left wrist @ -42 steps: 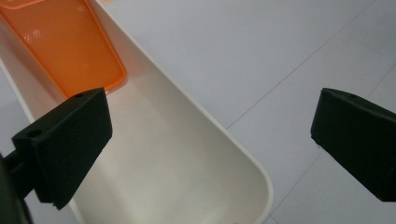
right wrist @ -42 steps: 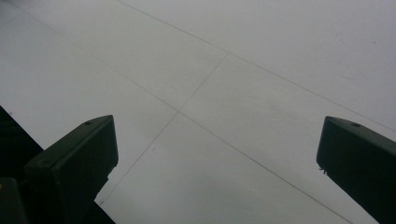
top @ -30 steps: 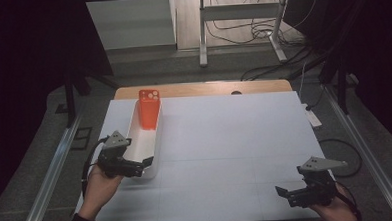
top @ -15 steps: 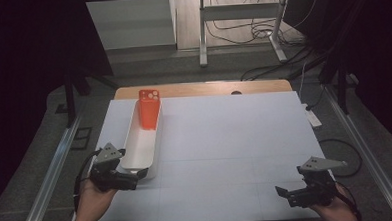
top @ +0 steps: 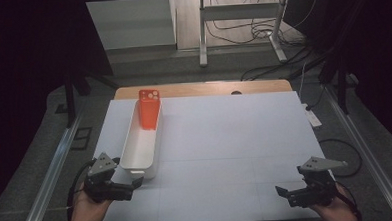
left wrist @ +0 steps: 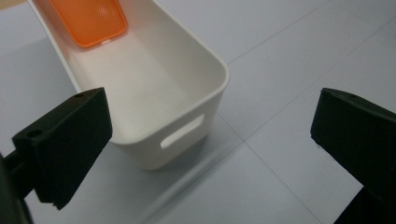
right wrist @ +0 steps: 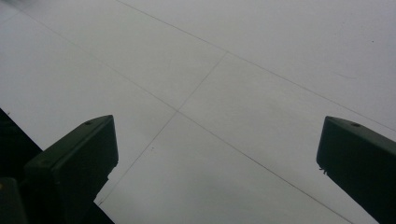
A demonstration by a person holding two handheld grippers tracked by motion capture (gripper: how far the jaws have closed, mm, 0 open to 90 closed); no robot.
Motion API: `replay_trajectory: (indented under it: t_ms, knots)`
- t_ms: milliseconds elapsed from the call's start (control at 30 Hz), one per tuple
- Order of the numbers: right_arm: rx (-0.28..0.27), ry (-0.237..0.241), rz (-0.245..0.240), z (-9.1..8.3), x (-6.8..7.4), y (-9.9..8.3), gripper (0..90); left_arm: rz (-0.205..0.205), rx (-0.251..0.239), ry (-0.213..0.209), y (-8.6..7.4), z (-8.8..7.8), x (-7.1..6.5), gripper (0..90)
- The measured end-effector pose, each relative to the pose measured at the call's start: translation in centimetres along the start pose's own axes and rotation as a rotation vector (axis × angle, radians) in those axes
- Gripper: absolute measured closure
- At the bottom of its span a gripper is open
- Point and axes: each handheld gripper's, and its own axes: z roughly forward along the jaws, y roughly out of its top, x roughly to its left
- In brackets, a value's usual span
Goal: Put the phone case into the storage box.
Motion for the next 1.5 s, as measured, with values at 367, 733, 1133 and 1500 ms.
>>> replay_trajectory:
  t_ms: [367, 733, 1133, 1500]
  knots:
    - [0.002, -0.003, 0.000, 0.0, 0.0, 0.0, 0.0, -0.017, 0.008, 0.026, -1.6, -0.9, -0.3, 0.0]
    - [0.006, -0.004, -0.001, 0.0, 0.0, 0.0, 0.0, -0.058, 0.021, 0.044, -3.5, -1.9, -0.2, 0.0]
    - [0.007, -0.005, 0.001, 0.1, 0.0, 0.0, 0.0, -0.072, 0.048, 0.086, -4.5, -2.3, -0.7, 0.0]
    - [0.012, -0.011, -0.005, 0.1, 0.0, 0.0, 0.0, -0.079, 0.073, 0.092, -4.4, -2.1, -0.6, 0.0]
